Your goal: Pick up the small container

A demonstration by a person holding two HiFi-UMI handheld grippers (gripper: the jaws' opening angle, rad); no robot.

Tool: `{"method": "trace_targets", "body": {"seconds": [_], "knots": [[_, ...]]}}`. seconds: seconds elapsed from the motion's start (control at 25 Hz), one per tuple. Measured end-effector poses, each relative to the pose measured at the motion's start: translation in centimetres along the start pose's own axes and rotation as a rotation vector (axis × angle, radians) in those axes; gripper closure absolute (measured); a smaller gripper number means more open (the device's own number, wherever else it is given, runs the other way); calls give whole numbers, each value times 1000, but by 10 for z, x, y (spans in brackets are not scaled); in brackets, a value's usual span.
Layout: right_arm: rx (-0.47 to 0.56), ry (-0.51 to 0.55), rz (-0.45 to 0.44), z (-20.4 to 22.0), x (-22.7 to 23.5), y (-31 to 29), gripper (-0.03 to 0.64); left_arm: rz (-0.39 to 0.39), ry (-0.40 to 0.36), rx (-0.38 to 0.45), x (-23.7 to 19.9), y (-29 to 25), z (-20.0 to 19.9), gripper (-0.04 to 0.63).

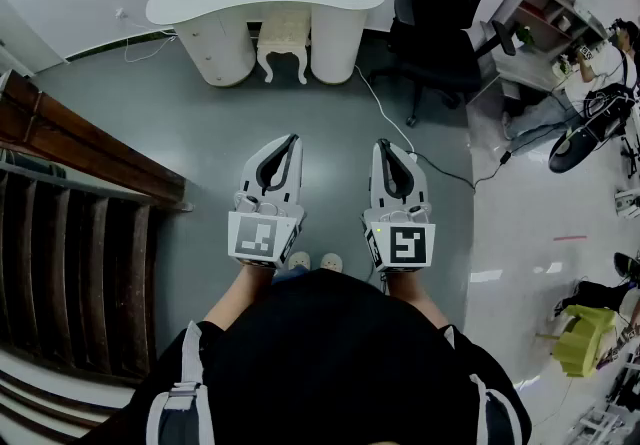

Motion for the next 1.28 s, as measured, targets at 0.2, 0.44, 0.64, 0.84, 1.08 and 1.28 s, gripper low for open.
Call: {"method": "trace_targets", "body": {"seconds": [0.2,0.44,0.64,0.84,1.08,1.28], "knots": [[3,-4,-8,1,5,-1,595,-6,-4,-1,4,-5,-1,589],[14,-4,-26,2,15,2,595,-26,-9,3,14,-10,-1,589],[18,-7,-47,6,25,3,595,-36,-22,13,25,-14,0,589],[14,-6,-57,11,29,3,595,-30,-19,-4,31,-20,0,439],[5,-12,-54,19,37,-6,595,-8,-25,-11,30,-37,10,433],[2,-12,-45,25,47,-22,595,-17,-25,-11,21,-59,15,407]]}}
Point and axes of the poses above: the fingertips, and each gripper's own axes: y backward along the fingers, x to its right, z out of its underside, the point moved 5 cm from there along y, backward along the fingers, and after that the axes turned 5 degrees about -z, right-handed, at the moved point
